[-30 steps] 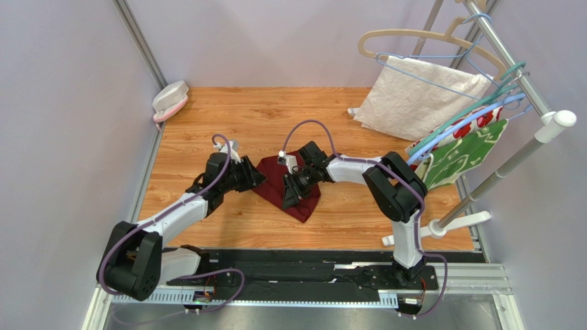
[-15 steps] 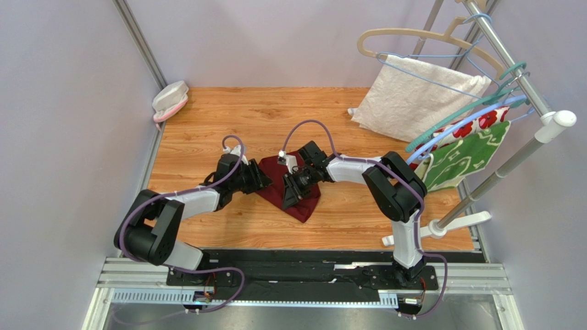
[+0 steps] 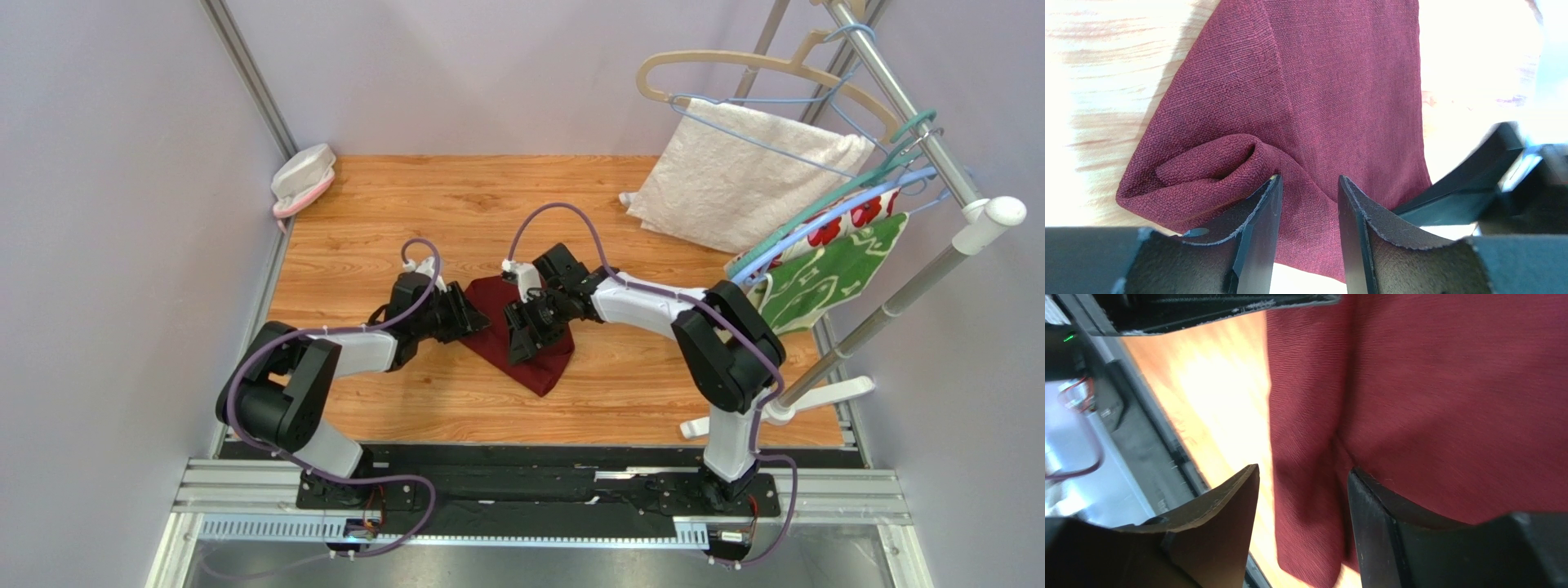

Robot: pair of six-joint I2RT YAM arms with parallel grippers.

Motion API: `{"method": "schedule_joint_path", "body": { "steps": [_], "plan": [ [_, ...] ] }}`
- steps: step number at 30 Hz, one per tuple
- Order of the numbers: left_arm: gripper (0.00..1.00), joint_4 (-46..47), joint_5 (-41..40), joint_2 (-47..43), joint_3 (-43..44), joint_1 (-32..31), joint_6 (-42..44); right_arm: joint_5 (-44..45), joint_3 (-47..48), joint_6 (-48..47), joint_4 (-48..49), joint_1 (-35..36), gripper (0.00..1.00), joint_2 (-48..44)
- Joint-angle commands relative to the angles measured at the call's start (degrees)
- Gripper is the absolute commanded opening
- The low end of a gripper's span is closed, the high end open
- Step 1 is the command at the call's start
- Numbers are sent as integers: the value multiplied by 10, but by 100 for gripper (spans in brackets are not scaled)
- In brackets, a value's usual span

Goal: Fold the napkin, place the utensils inside, and roll it up
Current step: Roll the napkin with the utensil

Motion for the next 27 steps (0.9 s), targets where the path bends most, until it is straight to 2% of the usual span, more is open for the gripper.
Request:
{"method": "schedule_joint_path", "body": {
  "steps": [1,9,12,18,27],
  "plan": [
    [48,-20,7,24,19,-3,1,138,-7,-22,-18,16,60,-85],
    [47,-58,8,38,44,-3,9,425,-72,-48,43,156,60,-146],
    [47,-71,7,40,53,-3,12,486,-78,-62,65,200,60,-139],
    [47,-79,11,41,56,-3,12,513,-64,-91,89,238,58,-99],
    [47,-86,12,39,61,-3,16,507,-50,-112,93,242,48,-44]
  ]
}}
